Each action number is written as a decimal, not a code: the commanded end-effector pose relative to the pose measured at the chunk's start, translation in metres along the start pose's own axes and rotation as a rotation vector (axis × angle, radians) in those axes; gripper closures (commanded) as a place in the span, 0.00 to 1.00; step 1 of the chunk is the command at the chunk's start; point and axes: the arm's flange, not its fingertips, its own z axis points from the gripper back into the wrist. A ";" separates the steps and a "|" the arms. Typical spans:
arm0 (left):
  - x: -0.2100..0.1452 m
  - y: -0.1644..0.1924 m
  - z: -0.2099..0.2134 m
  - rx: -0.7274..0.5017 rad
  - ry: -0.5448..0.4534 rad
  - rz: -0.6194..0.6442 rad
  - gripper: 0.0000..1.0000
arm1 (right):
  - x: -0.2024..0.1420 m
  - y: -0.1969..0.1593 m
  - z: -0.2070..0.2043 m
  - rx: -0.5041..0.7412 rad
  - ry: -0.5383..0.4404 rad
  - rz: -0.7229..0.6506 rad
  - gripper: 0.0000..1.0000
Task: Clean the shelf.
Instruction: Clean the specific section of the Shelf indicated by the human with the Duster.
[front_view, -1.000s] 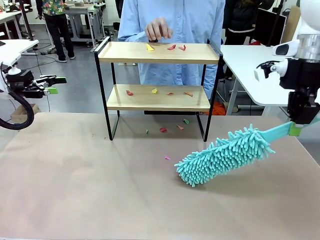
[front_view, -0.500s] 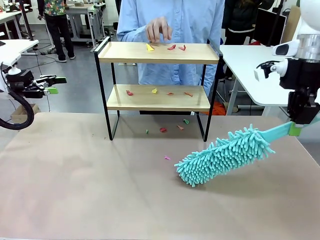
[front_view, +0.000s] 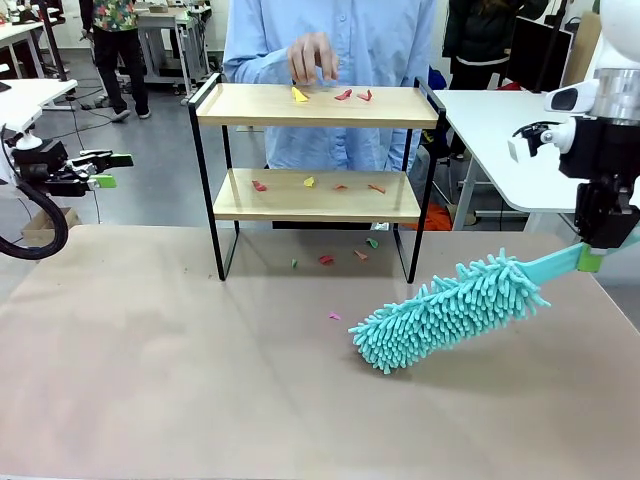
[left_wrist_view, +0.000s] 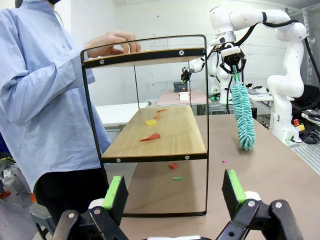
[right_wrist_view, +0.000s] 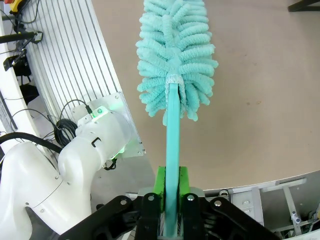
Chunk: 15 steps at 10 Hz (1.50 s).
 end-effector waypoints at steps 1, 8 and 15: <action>0.001 -0.001 0.000 -0.008 0.009 -0.014 0.00 | -0.003 0.001 0.002 -0.005 0.002 0.005 0.87; 0.001 -0.001 0.000 -0.008 0.009 -0.014 0.00 | -0.003 0.001 0.002 -0.005 0.002 0.005 0.87; 0.001 -0.001 0.000 -0.008 0.009 -0.014 0.00 | 0.010 0.040 0.082 -0.057 -0.156 -0.064 0.87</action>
